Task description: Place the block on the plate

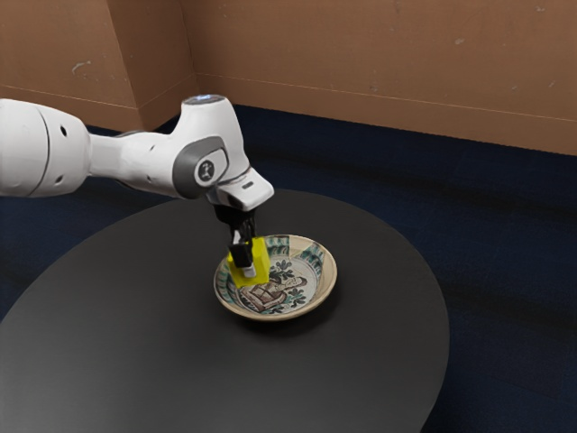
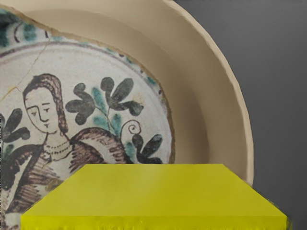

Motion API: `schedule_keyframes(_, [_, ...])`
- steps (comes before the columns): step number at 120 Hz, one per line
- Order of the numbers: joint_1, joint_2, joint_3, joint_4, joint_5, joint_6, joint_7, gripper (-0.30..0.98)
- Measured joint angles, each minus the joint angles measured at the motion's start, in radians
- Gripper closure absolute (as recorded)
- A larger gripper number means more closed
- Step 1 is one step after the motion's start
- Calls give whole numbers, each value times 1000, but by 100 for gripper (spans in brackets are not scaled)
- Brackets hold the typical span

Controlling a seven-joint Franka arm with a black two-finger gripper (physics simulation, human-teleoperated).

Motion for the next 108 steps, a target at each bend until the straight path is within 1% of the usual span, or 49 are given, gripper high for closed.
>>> schedule_keyframes(14, [-1,-2,-1,3,1,15,-33,15])
schedule_keyframes(32, [-3,-23,0,3,2,70,-81,8])
schedule_keyframes(52, [-5,-72,16,24,7,106,-240,3])
schedule_keyframes(62, [-6,-96,34,48,15,76,-339,2])
schedule_keyframes(66, [-10,-104,51,62,24,57,-377,2])
schedule_keyframes(76, [-44,-129,128,93,49,5,-464,1])
schedule_keyframes(87, [-52,-174,173,112,98,-47,-547,1])
schedule_keyframes(98, [-43,-224,194,113,156,-94,-618,1])
schedule_keyframes(108, [-24,-266,197,102,187,-135,-673,0])
